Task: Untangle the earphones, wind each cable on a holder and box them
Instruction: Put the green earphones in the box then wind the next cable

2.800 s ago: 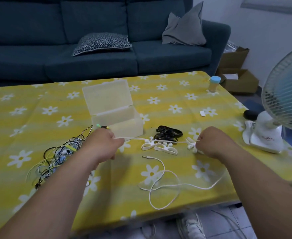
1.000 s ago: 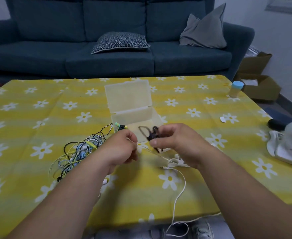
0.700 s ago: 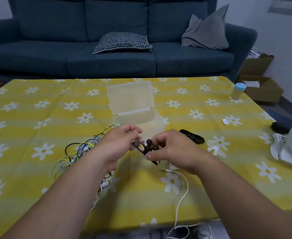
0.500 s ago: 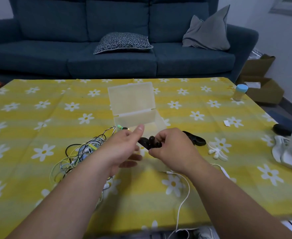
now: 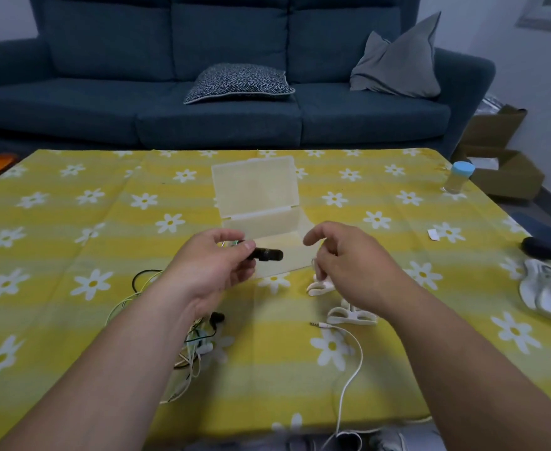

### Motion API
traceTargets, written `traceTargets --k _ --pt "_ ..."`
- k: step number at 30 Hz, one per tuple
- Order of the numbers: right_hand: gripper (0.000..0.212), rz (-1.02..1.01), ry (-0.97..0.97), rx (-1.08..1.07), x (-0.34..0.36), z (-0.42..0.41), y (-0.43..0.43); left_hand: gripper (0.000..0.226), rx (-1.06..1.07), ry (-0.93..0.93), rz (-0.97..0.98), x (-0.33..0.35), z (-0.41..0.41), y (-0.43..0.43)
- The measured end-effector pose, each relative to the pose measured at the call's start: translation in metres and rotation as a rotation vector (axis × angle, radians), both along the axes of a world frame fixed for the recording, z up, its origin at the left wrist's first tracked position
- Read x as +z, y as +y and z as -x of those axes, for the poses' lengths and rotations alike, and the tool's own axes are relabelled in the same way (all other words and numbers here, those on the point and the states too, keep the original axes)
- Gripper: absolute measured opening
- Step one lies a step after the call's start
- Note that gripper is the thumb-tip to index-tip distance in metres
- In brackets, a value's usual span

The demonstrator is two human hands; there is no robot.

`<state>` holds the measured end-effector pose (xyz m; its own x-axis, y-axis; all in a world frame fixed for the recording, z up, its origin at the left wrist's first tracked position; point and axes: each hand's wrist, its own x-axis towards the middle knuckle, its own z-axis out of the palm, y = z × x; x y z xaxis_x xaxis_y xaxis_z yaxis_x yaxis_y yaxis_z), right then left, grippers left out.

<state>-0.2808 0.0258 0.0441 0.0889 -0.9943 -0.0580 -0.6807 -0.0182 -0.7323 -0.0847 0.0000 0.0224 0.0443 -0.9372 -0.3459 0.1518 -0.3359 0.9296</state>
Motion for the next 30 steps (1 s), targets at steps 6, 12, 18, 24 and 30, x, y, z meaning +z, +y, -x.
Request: traceTargets --k 6,12,18,24,30 --pt "0.029 -0.013 0.012 0.182 0.004 -0.008 0.008 0.023 -0.179 -0.013 0.087 0.003 0.006 0.007" --pt "0.02 0.088 -0.007 0.131 0.006 -0.007 0.007 0.027 -0.4 -0.071 0.12 0.004 0.011 0.011" --pt "0.019 0.101 -0.056 0.084 0.005 -0.01 0.006 0.03 -0.443 -0.071 0.095 0.003 0.012 0.012" --pt "0.02 0.099 -0.176 -0.03 0.0 -0.015 0.005 0.023 -0.271 -0.09 0.149 -0.001 0.017 0.011" --pt "0.018 0.088 -0.32 -0.168 0.0 -0.017 0.005 0.012 -0.196 -0.164 0.26 -0.002 0.024 0.013"
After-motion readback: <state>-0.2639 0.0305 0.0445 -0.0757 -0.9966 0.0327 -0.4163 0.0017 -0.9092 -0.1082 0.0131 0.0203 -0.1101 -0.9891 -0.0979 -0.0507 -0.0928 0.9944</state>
